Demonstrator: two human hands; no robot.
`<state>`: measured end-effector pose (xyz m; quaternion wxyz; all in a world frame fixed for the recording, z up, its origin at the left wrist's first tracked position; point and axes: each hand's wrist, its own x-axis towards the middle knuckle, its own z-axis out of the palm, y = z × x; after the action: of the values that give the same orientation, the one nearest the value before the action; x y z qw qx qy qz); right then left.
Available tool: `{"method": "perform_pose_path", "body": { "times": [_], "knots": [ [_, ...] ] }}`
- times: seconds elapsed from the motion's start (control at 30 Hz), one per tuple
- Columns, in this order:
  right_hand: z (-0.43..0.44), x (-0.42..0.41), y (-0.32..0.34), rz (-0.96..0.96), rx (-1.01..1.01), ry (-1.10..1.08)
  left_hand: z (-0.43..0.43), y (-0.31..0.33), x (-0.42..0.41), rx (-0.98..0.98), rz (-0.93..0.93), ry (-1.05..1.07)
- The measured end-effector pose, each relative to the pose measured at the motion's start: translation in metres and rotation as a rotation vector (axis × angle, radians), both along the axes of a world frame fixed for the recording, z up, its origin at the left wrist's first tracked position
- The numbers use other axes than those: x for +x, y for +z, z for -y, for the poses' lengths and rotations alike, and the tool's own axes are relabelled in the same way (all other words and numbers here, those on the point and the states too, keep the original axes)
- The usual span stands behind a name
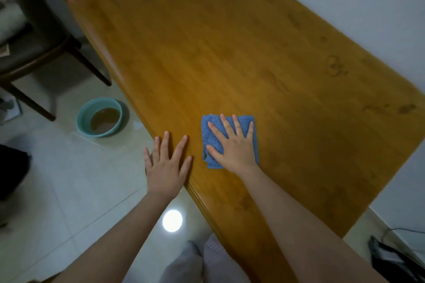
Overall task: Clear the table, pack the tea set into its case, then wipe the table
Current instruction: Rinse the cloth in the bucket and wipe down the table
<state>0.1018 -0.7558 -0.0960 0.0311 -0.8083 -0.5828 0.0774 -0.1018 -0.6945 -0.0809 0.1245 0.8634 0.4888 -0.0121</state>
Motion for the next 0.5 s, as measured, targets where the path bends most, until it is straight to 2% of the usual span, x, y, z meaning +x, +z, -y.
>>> {"method": "perform_pose_path", "body": {
  "times": [0.5],
  "knots": [
    [0.105,-0.06,0.003,0.002,0.025,0.011,0.044,0.003,-0.009,0.009,0.005,-0.099]
  ]
}}
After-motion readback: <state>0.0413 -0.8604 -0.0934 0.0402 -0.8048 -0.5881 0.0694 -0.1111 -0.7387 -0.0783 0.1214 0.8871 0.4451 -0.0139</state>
